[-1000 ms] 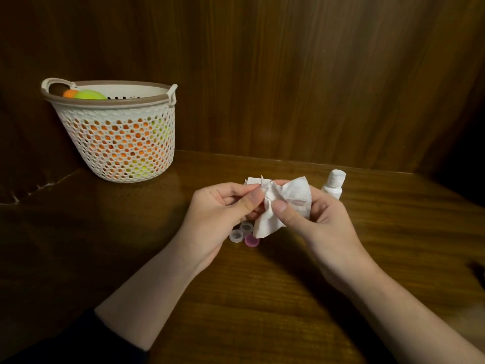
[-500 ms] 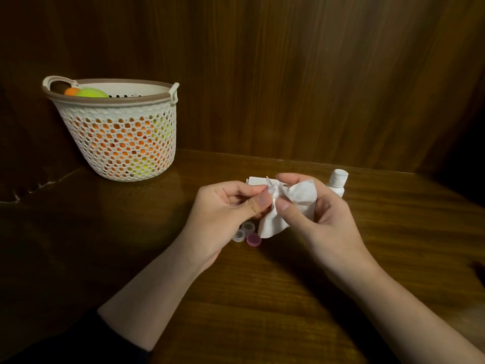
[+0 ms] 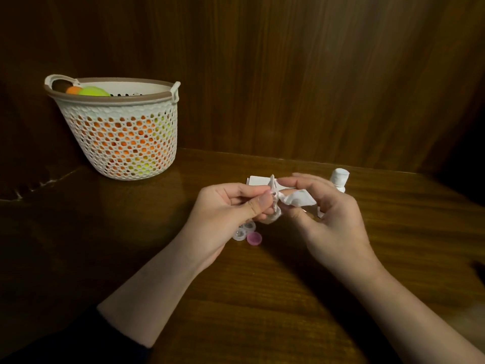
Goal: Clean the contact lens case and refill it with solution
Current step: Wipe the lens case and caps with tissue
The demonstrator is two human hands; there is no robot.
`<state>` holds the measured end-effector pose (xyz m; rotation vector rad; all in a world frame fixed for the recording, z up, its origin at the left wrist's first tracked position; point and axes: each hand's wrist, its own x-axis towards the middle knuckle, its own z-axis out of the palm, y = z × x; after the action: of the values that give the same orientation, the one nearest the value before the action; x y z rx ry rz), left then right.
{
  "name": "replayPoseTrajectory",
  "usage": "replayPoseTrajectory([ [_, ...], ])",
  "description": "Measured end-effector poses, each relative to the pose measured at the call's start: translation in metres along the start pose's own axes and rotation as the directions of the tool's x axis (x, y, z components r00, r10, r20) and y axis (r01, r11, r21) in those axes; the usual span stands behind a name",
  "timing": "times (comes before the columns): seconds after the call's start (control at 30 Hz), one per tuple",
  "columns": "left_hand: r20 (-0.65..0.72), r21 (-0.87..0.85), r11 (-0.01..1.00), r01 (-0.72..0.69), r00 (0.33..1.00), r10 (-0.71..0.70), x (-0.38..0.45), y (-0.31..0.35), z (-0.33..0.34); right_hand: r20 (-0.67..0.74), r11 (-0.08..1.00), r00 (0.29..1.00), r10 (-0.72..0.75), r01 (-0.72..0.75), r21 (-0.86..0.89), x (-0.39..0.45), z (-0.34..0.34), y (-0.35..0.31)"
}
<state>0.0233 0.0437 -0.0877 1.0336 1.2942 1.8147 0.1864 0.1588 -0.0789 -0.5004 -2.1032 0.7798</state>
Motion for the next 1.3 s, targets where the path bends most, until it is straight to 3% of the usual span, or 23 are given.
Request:
replayPoseTrajectory([
  [0.13,-0.006,0.044,0.999,0.000,1.000,0.000,0.0000,-0.0011,0.0002,-0.038,0.974,0.995,0.098,-0.088,0.210,-0.0043,0.0069,-0.0031],
  [0.33,-0.013,0.006,1.000,0.007,1.000,-0.007,0.0003,0.0023,0.0009,0.105,0.885,0.985,0.136,-0.169,0.435,-0.0038,0.0063,-0.0034],
  [0.47,-0.028,0.001,1.000,0.021,0.999,-0.021,-0.0010,0.0027,0.0020,0.135,0.920,0.984,0.118,-0.160,0.357,-0.0010,0.0040,-0.0027],
  [0.6,-0.012,-0.011,1.000,0.027,1.000,-0.027,-0.0019,0.0027,0.0029,0.025,0.989,0.996,0.081,-0.084,0.123,0.0002,0.0042,0.0022],
  [0.7,-0.005,0.007,0.999,0.032,0.999,-0.031,-0.0017,0.0015,0.0032,-0.066,0.998,0.997,0.042,-0.038,0.057,-0.0020,0.0060,0.0029],
  [0.8,-0.005,0.035,0.999,0.025,1.000,-0.025,-0.0010,0.0012,0.0029,-0.091,0.987,0.994,0.062,-0.048,0.151,-0.0042,0.0094,0.0034],
  [1.03,-0.032,-0.003,0.999,0.041,0.999,-0.041,-0.0006,0.0005,0.0026,0.085,0.885,0.991,0.106,-0.133,0.447,-0.0030,0.0086,0.0046],
  [1.2,-0.023,-0.073,0.993,0.090,0.996,-0.092,0.0002,-0.0020,0.0020,0.144,0.872,0.984,0.106,-0.161,0.462,-0.0002,0.0078,0.0025],
  [1.3,-0.015,-0.088,0.991,0.102,0.995,-0.104,0.0006,-0.0023,0.0020,0.123,0.941,0.991,0.044,-0.083,0.327,0.0007,0.0053,0.0038],
])
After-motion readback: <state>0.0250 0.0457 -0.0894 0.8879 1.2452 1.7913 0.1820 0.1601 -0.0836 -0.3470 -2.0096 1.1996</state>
